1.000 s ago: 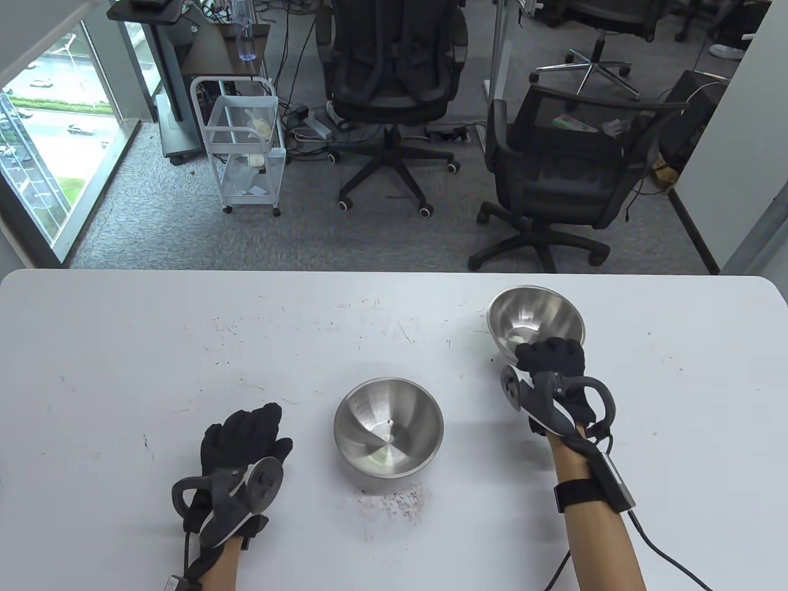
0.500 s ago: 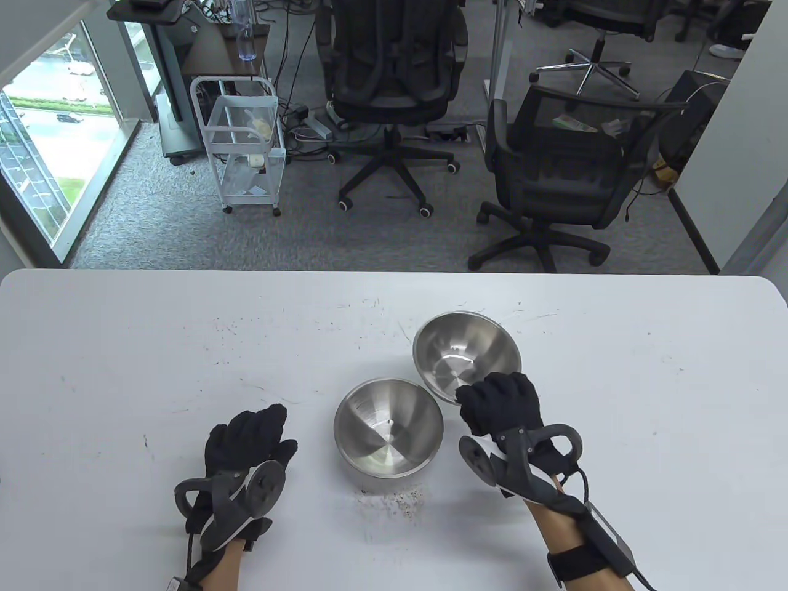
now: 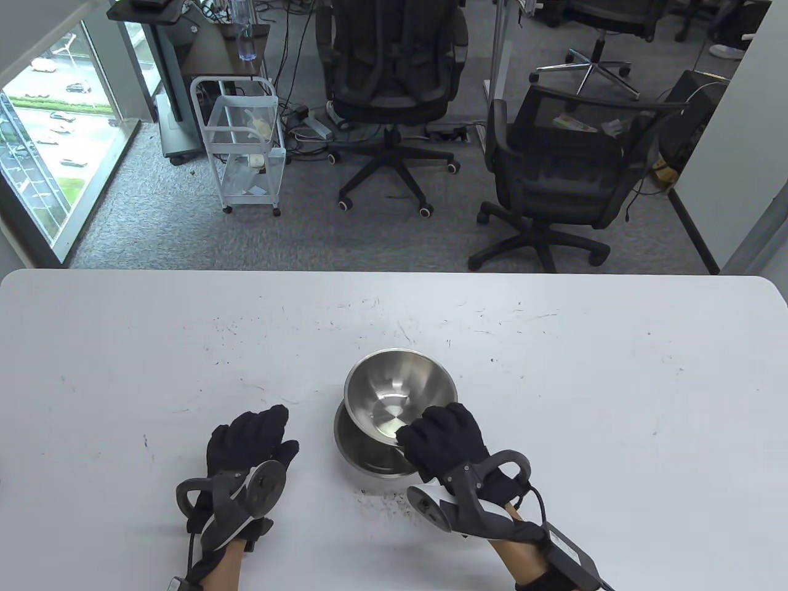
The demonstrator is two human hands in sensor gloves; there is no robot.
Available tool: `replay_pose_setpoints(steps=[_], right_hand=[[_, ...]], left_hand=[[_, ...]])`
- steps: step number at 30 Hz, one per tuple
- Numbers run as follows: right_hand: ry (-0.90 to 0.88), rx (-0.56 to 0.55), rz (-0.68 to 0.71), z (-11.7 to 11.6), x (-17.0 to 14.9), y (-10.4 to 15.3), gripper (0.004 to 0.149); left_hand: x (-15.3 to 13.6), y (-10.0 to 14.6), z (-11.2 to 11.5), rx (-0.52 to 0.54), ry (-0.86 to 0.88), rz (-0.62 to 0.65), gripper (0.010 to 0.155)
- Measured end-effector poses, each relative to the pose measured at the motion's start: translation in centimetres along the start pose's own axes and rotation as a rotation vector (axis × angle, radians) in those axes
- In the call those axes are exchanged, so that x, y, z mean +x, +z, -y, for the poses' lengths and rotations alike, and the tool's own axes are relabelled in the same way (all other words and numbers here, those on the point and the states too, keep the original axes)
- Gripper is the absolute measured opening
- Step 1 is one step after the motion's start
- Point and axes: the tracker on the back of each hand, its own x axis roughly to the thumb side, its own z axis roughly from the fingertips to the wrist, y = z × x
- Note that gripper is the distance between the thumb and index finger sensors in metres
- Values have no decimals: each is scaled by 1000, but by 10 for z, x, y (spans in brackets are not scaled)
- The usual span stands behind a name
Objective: Nest mixing bowl into mixing bowl
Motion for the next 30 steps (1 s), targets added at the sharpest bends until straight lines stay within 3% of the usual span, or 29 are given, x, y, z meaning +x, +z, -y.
replay_pose_setpoints(steps=[21, 30], right_hand=[[-41, 61, 50, -18, 19, 4, 28], [-137, 224, 104, -20, 14, 1, 31]], left_hand=[[1, -1, 2, -18, 1, 3, 66], [1, -1, 3, -32, 8, 6, 66]])
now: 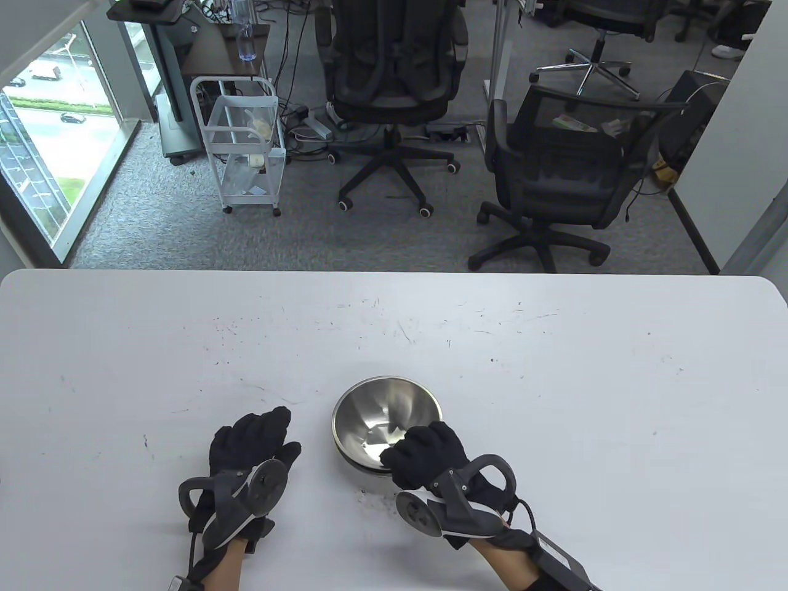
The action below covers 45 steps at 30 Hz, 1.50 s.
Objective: Nest mixing bowl into mixing bowl
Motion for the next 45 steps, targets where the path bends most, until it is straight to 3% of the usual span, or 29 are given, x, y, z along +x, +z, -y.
replay_pose_setpoints(steps=[5, 15, 25, 36, 45], right_hand=[[-27, 62, 18, -3, -1, -1, 33], [-32, 24, -5, -12, 0, 7, 34], [-30, -105, -151, -3, -24, 24, 48], [-57, -124, -316, -6, -61, 51, 52], [-64, -127, -369, -14, -73, 64, 53]], left_hand=[[0, 0, 1, -6, 3, 1, 66], [1, 0, 2, -16, -2, 7, 66], [4, 0, 3, -16, -10, 20, 66], [7, 1, 4, -14, -21, 32, 66], [8, 0, 4, -16, -36, 32, 66]])
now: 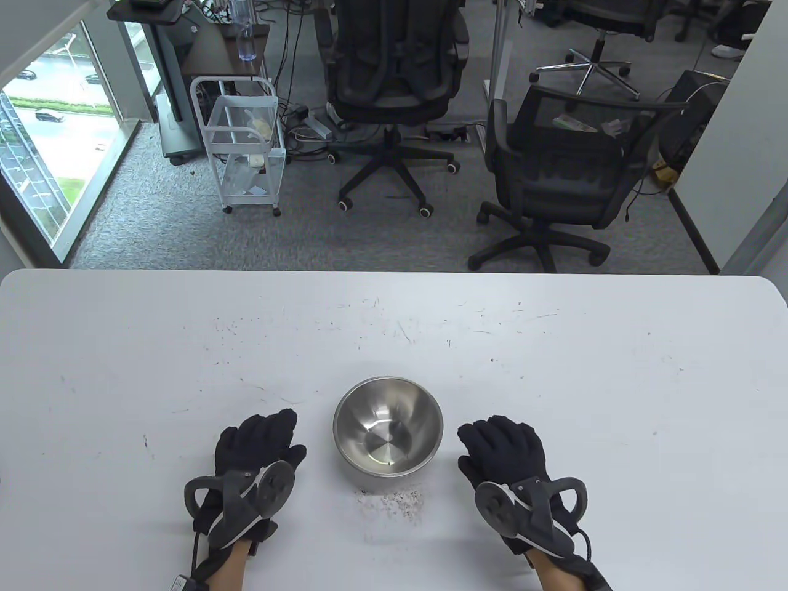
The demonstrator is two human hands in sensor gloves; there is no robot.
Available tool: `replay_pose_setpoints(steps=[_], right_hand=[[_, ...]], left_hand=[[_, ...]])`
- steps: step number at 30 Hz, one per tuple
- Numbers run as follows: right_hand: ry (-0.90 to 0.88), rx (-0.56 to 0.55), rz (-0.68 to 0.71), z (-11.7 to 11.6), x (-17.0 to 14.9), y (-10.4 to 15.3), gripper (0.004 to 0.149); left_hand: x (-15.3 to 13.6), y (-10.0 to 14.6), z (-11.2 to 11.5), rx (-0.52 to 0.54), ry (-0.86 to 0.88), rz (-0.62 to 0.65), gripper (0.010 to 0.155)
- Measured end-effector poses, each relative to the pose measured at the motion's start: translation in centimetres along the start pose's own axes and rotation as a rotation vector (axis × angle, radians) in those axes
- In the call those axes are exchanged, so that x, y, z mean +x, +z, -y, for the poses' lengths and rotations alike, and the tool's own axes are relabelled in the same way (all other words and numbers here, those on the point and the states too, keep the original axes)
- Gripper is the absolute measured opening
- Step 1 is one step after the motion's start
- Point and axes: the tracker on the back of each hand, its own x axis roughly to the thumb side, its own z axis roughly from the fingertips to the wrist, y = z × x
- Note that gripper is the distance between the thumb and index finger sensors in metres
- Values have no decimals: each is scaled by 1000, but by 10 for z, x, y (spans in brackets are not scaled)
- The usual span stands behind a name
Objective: Nest mixing bowl into mixing bowl
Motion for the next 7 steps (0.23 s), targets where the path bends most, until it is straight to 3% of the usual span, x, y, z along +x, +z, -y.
replay_pose_setpoints(steps=[7], right_hand=[[-21, 0, -24, -1, -8, 4, 53]], left_hand=[[2, -2, 4, -18, -25, 6, 66]])
